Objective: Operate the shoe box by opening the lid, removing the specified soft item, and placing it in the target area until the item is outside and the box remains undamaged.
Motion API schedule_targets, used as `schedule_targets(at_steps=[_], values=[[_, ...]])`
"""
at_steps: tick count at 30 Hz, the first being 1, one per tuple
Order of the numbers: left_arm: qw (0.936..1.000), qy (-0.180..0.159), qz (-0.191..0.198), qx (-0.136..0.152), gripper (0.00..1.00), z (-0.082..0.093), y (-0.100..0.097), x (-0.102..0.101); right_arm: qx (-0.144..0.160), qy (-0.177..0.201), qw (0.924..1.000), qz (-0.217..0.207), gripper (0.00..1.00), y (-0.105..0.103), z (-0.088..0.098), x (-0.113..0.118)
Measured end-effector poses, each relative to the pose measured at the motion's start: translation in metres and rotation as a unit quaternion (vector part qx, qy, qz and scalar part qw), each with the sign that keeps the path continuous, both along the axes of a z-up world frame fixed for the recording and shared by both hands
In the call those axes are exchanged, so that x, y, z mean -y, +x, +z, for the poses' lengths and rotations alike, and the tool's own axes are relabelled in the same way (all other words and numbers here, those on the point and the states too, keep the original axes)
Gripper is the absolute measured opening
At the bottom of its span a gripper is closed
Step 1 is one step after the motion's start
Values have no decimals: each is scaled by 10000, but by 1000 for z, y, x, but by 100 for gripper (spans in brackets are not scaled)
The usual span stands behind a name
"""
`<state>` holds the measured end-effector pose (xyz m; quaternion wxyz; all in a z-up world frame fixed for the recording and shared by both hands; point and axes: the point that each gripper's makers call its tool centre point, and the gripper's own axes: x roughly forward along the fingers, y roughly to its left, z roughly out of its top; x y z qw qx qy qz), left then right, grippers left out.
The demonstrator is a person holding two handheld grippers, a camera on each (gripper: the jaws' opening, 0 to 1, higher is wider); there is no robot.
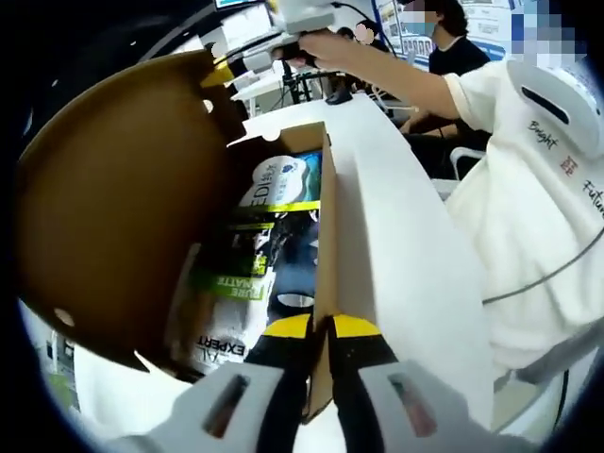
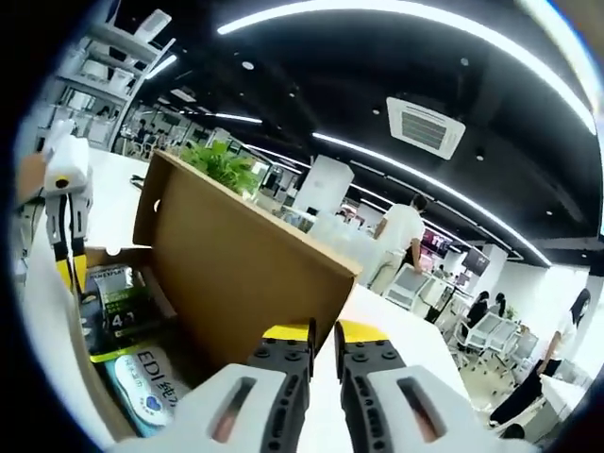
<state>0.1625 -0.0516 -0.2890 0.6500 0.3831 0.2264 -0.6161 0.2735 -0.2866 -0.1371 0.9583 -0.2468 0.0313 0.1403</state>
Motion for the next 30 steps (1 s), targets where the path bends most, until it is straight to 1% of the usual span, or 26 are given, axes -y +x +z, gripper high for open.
schedule_targets(at_steps=[1, 2, 5, 6, 8, 9, 10, 11, 16, 20, 22, 24, 25, 27, 28, 29, 30], values=[[9999, 89, 60, -11, 6, 0, 0, -2, -52, 37, 10000, 55, 7, 0, 0, 0], [9998, 185, 34, 40, 6, 0, 1, -4, -84, 49, 9999, 105, 7, 0, -1, 0], [9990, 389, 200, -24, 6, 0, 2, -11, -119, 94, 9997, 204, 8, 0, -1, 0], [9991, 381, 204, -9, 6, 0, 2, -11, -120, 167, 9995, 225, 8, 0, -1, -1], [9987, 369, 339, -92, 7, 0, 2, -12, -121, 152, 9996, 226, 8, 0, -1, -1], [9987, 388, 313, -69, 7, 0, 2, -12, -130, 149, 9996, 224, 8, 1, -1, -2], [9989, 405, 232, -16, 7, -1, 2, -13, -162, 104, 9996, 216, 8, 1, -1, -2], [9990, 401, 210, -38, 8, -1, 1, -13, -199, 5, 9996, 206, 8, 2, -1, -3], [9989, 407, 208, -48, 8, -1, 1, -14, -295, -157, 9992, 231, 8, 4, -2, -2], [9987, 444, 234, -58, 8, -2, 1, -18, -377, -74, 9989, 268, 9, 7, -2, -1], [9986, 462, 212, -114, 8, -2, 1, -18, -389, -71, 9989, 261, 9, 9, -3, -1], [9982, 561, 123, -187, 8, -2, 0, -18, -381, -127, 9989, 245, 9, 10, -4, -2], [9972, 699, 41, -268, 8, -3, -1, -20, -360, -221, 9988, 230, 9, 12, -4, -2], [9957, 782, 117, -472, 7, -3, 0, -20, -345, -346, 9986, 186, 9, 13, -4, -2], [9944, 808, 221, -648, 3, -3, 0, -21, -348, -363, 9986, 178, 9, 14, -4, -2], [9946, 792, 166, -643, 3, -3, 4, -20, -359, -354, 9986, 160, 9, 15, -4, -1], [9938, 780, 170, -773, 2, -5, 1, -20, -374, -276, 9988, 145, 9, 16, -3, 0]])
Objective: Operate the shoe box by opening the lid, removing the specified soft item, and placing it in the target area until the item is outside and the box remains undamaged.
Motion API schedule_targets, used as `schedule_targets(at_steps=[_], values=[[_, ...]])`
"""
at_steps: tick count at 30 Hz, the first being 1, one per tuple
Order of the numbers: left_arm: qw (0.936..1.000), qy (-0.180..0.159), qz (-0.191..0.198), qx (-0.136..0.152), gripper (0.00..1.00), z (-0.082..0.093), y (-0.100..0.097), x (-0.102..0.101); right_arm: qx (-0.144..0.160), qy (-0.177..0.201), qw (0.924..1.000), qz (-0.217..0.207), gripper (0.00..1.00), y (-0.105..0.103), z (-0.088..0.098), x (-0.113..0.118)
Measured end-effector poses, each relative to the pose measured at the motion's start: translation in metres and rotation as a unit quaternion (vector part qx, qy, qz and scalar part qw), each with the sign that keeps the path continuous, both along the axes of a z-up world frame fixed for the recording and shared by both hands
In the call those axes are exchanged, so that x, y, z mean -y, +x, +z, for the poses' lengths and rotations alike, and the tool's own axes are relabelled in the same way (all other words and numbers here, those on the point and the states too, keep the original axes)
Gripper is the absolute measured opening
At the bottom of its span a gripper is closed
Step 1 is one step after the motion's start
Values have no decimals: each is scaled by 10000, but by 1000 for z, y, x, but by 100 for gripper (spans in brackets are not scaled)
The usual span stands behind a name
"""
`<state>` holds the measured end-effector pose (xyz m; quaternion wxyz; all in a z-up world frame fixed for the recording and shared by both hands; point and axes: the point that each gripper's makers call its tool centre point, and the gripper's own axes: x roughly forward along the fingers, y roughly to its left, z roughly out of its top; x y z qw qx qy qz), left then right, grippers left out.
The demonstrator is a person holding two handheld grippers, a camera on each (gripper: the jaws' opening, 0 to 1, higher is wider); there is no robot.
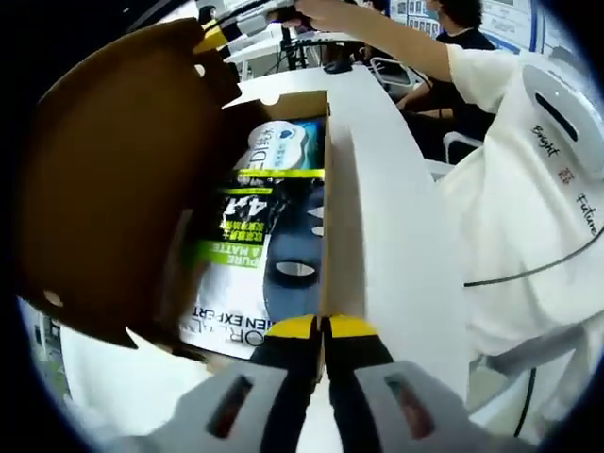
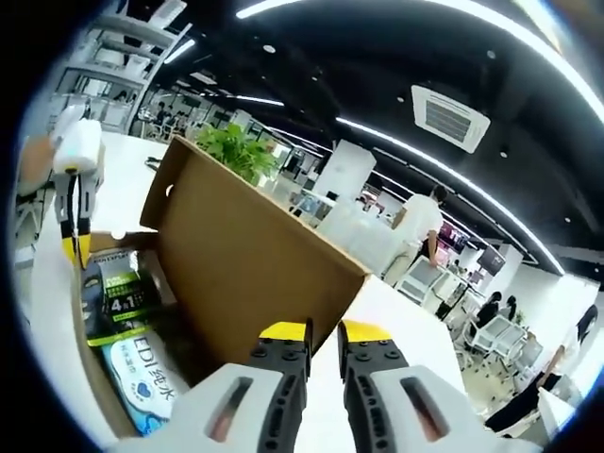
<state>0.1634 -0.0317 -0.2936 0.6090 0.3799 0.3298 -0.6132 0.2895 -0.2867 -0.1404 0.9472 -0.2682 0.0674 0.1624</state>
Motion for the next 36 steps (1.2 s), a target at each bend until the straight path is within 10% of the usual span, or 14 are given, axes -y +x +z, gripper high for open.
schedule_targets(at_steps=[7, 11, 19, 36], values=[[9996, 27, -167, 226, 2, 0, -3, 0, -174, 324, 9992, -135, 7, 9, 0, 2], [9995, 6, -201, 223, 1, 1, -1, -1, 45, -806, 9960, -374, 8, 12, -1, 1], [9992, 110, -132, 350, 1, -1, -2, -1, -927, 480, 9939, -355, 6, 25, -4, 6], [9991, 27, -112, 397, 1, -1, -4, -1, -942, 59, 9940, -553, 6, 39, -10, 10]])
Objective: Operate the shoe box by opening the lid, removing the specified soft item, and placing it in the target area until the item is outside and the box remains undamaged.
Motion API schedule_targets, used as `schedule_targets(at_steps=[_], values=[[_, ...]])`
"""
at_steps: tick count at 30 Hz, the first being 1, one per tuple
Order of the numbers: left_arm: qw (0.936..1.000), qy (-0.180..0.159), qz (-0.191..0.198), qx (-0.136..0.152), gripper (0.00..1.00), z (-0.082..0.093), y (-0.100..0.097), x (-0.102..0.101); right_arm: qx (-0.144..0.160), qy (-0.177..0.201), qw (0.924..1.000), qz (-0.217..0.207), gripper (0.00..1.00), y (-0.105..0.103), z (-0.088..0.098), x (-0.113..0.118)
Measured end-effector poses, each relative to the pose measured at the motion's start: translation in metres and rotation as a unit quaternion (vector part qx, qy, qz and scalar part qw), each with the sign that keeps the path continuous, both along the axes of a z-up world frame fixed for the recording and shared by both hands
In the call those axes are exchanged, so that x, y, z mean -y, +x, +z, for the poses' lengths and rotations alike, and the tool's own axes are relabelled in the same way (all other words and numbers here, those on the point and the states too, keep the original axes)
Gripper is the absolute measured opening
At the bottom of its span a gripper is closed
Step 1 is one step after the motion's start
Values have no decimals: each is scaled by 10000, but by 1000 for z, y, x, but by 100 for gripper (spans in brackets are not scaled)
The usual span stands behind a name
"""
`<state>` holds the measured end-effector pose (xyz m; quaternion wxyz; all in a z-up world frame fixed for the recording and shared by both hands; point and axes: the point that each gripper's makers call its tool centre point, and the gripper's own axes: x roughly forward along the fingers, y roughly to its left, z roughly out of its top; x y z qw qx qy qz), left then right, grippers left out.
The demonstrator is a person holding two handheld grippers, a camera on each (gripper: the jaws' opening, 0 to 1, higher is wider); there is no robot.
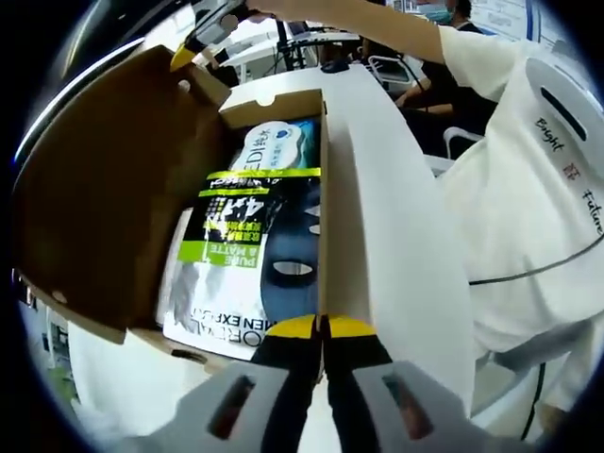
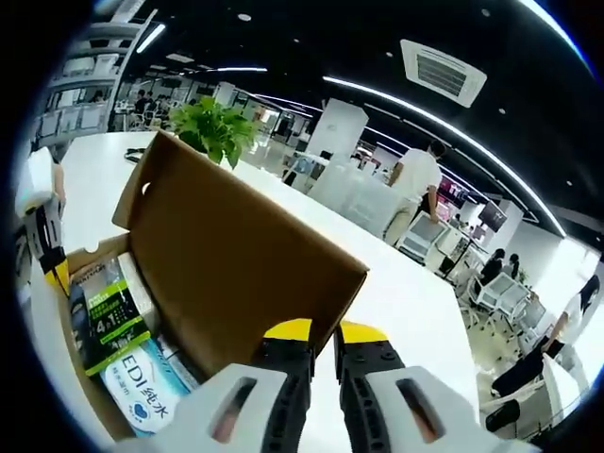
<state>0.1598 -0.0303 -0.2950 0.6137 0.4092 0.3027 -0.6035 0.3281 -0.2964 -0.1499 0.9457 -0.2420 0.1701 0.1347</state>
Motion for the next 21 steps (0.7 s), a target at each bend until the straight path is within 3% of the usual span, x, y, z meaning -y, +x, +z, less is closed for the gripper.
schedule_targets(at_steps=[13, 16, 21], values=[[9999, -57, -69, -52, 1, 0, 0, 0, -161, -258, 9993, -199, 5, 15, -8, 0], [9999, -90, -84, -57, 1, 0, 0, 1, -81, -588, 9980, -218, 6, 15, -8, 0], [9999, -88, -116, -31, 1, 0, 1, 1, -98, -681, 9972, -277, 6, 21, -10, 0]])
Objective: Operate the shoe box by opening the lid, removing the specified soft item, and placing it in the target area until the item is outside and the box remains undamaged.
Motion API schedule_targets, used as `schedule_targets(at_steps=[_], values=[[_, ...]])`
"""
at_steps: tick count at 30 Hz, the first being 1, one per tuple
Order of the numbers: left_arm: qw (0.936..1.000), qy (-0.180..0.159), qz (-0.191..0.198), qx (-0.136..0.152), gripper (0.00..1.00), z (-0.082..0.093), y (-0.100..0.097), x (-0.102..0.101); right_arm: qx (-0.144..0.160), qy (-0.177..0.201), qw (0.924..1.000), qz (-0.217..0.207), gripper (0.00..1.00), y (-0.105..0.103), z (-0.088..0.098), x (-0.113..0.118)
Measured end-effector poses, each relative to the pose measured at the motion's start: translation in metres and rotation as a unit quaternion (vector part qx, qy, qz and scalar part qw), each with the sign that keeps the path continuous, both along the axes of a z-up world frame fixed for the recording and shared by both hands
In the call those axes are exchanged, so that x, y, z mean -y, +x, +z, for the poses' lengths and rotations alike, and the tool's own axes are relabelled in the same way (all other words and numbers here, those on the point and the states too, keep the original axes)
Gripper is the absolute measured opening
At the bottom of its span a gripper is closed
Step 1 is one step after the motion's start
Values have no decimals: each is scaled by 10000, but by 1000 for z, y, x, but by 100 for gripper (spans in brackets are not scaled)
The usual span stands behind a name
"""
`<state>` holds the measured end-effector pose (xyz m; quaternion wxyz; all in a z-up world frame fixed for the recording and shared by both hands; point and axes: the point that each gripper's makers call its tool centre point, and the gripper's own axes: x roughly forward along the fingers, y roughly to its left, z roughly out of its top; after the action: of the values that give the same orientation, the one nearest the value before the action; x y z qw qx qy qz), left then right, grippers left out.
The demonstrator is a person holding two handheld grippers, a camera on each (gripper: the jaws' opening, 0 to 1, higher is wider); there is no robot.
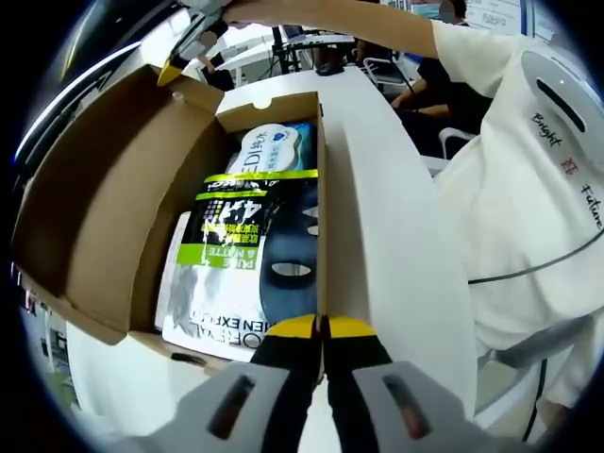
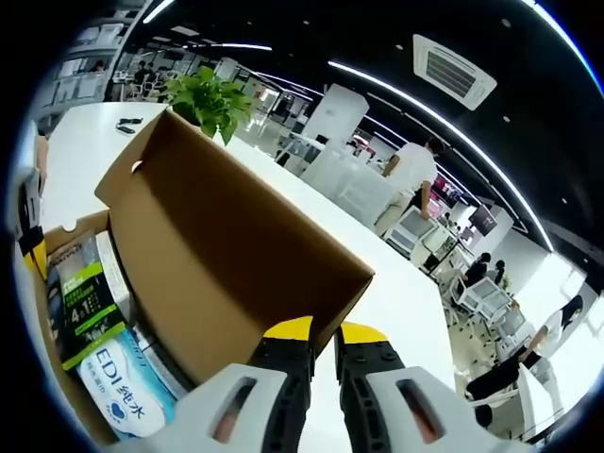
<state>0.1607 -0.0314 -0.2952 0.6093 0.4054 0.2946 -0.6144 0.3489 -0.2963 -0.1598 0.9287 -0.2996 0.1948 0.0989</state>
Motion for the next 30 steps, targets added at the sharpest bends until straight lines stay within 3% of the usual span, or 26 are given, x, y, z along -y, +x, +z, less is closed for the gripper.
schedule_targets(at_steps=[8, 11, 13, 15, 18, 30], values=[[10000, 3, -32, 14, 1, 0, 1, 1, 7, -552, 9984, -121, 6, -1, -5, -1], [10000, -37, -22, 3, 1, -1, 1, 1, -5, -371, 9992, -149, 6, -2, -6, 1], [10000, -53, -20, 22, 1, -1, 1, 1, -20, 64, 9998, -211, 5, -1, -9, 1], [10000, -58, -43, 55, 1, -1, 1, 1, 10, 27, 9998, -188, 5, -1, -11, 4], [10000, -57, -45, 58, 1, -1, 0, 1, 137, -573, 9982, -150, 5, 0, -12, 4], [10000, -50, -36, 23, 1, -2, 0, 0, 91, -738, 9968, -287, 6, 7, -20, 2]])
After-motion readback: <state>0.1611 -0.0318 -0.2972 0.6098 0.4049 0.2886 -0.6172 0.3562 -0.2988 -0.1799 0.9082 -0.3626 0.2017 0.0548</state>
